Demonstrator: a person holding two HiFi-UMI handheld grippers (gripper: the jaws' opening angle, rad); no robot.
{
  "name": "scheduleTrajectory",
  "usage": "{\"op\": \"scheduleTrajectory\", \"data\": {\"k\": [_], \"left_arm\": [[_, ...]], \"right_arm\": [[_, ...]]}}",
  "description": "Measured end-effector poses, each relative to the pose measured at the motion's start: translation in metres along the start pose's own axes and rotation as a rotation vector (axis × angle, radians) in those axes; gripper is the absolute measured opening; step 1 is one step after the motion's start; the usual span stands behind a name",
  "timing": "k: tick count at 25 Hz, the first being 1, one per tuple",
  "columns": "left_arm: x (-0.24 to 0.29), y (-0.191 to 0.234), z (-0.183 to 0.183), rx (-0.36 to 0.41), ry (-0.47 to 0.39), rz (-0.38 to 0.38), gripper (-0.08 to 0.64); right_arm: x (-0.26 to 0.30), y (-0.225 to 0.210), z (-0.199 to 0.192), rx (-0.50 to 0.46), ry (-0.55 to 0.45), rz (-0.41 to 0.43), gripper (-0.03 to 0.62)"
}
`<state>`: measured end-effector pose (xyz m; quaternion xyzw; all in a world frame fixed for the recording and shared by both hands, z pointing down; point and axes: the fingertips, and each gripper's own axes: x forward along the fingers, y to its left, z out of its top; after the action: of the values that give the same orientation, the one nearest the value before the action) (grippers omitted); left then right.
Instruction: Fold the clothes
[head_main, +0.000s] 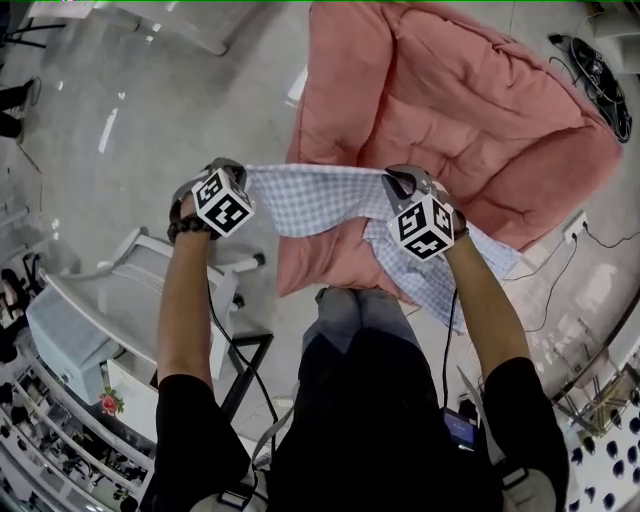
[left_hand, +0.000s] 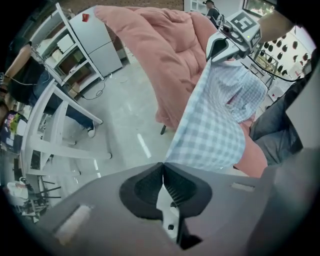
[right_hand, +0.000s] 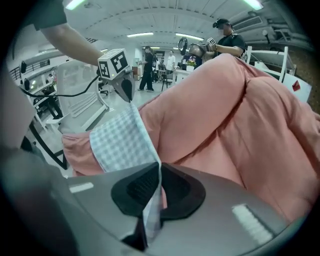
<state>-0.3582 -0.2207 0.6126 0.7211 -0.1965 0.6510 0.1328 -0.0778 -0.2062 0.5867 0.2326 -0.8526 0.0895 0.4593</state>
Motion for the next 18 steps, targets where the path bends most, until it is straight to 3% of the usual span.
{"op": "scheduleTrajectory", "data": {"k": [8,11,14,18], "left_arm": [[0.029,0.014,0.011,-0.058,-0.027,0.031,0.014],[0.031,0.01,0.011,-0.099,-0.04,0.033,0.031],[0.031,-0.002,-0.001,-0.156,-0.035,-0.033,0.163],[0.016,-0.011,-0.006,-0.205,-0.09,-0.042,0.169]], "right_arm": [[0.025,-0.014,-0.004,0.048,-0.004,-0.023,0.042],[0.028,-0.01,-0.01,0.072,0.02,-0.01,0.091],[0.026,0.0,-0.015,0.091,0.046,0.034,0.184],[0.017,0.014,-0.011,0.074,0.041,0.044,0.233]]}}
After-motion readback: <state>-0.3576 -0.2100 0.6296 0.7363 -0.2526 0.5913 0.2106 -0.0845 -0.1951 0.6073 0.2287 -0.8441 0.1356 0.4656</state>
